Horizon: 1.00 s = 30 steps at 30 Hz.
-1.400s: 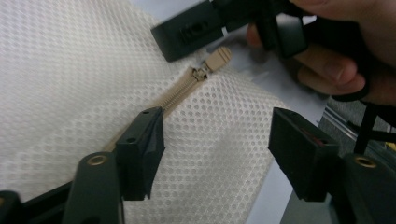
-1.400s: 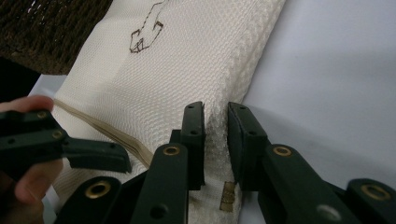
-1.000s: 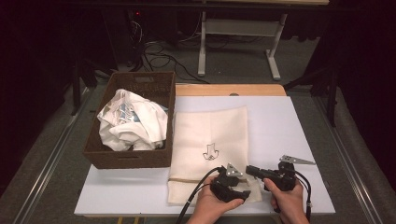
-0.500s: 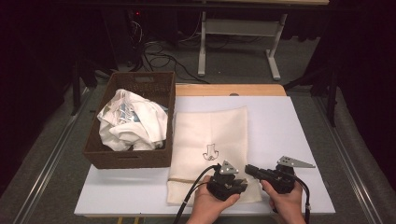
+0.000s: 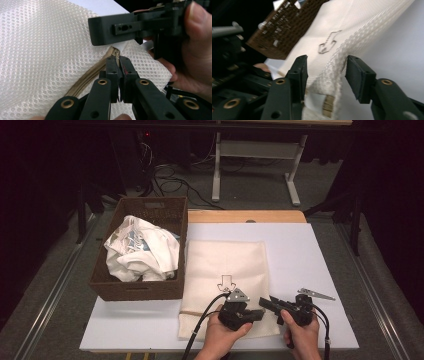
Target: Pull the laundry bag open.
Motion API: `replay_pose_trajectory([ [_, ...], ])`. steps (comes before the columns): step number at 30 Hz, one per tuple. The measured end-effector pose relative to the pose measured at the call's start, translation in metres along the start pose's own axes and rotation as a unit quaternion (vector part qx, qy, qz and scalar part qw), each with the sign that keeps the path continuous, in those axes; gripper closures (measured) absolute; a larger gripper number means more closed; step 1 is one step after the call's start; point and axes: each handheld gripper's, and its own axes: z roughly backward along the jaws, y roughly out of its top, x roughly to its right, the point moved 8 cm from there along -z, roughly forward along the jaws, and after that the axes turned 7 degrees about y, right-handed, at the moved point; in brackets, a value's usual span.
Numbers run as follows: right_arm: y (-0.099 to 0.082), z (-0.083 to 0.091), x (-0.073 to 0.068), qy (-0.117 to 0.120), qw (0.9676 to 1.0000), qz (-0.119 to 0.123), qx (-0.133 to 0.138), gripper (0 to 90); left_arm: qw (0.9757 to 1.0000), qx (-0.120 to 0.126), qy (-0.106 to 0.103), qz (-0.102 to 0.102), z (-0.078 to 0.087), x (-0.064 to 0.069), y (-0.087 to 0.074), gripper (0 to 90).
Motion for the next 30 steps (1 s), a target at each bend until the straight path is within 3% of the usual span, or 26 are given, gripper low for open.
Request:
replay_pose_trajectory([
  [2,-0.004,-0.005,-0.003,0.028,0.9992,-0.029,-0.001,56.2,1.0,0.001,0.0,-0.001,-0.001,0.001,-0.001,86.6],
  [4,-0.009,-0.01,-0.006,0.036,0.9985,-0.04,-0.003,58.7,1.0,0.0,0.0,-0.001,-0.002,0.002,-0.001,86.6],
  [8,-0.007,-0.012,-0.011,0.045,0.9981,-0.039,0.016,71.8,1.0,-0.002,0.004,0.004,-0.002,-0.001,-0.002,86.6],
  [12,-0.007,-0.011,-0.01,0.035,0.9987,-0.032,0.019,84.2,0.9999,-0.001,0.004,0.01,-0.001,-0.002,-0.001,86.5],
  [16,-0.007,-0.012,-0.009,0.022,0.9991,-0.031,0.019,86.4,0.9998,-0.001,0.004,0.022,-0.003,-0.003,-0.003,86.6],
  [26,-0.004,-0.01,-0.012,0.017,0.9996,-0.011,0.017,87.0,0.9986,0.005,-0.011,0.051,0.001,-0.007,-0.001,86.6],
  [30,0.001,-0.006,-0.012,0.015,0.9995,-0.006,0.027,87.2,0.9973,0.002,0.001,0.074,0.004,-0.016,-0.005,86.6],
])
